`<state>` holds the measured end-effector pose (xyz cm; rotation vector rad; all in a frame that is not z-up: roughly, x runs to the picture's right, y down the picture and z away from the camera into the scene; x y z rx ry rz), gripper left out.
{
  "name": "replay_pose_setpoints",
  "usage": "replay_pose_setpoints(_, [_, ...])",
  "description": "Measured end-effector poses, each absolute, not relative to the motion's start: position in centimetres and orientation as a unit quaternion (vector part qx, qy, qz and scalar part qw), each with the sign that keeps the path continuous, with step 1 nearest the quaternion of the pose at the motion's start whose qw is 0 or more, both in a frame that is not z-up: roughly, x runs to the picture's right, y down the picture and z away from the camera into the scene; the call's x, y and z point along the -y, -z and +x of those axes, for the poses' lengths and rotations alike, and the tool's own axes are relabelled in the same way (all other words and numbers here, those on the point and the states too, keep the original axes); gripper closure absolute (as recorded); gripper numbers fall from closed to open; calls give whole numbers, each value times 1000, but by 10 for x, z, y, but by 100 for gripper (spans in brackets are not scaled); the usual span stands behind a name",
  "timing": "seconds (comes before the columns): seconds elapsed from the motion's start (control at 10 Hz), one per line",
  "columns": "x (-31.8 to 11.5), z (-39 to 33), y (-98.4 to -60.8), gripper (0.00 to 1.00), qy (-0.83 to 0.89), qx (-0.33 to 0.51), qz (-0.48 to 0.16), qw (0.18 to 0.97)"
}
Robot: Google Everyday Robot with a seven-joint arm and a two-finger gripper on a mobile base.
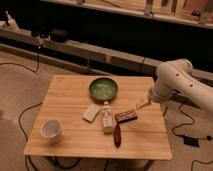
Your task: Place the pepper in the ceramic cup
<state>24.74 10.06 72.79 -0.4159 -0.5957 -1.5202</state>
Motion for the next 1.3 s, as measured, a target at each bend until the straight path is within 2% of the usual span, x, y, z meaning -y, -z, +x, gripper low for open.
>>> replay_pose_setpoints(0.7, [-102, 246, -729, 20, 673, 266, -184, 665])
replay_pose_setpoints(1.0, [-128, 217, -749, 20, 659, 292, -197, 665])
replay_pose_setpoints(1.3, [-133, 213, -753, 20, 656, 296, -200, 665])
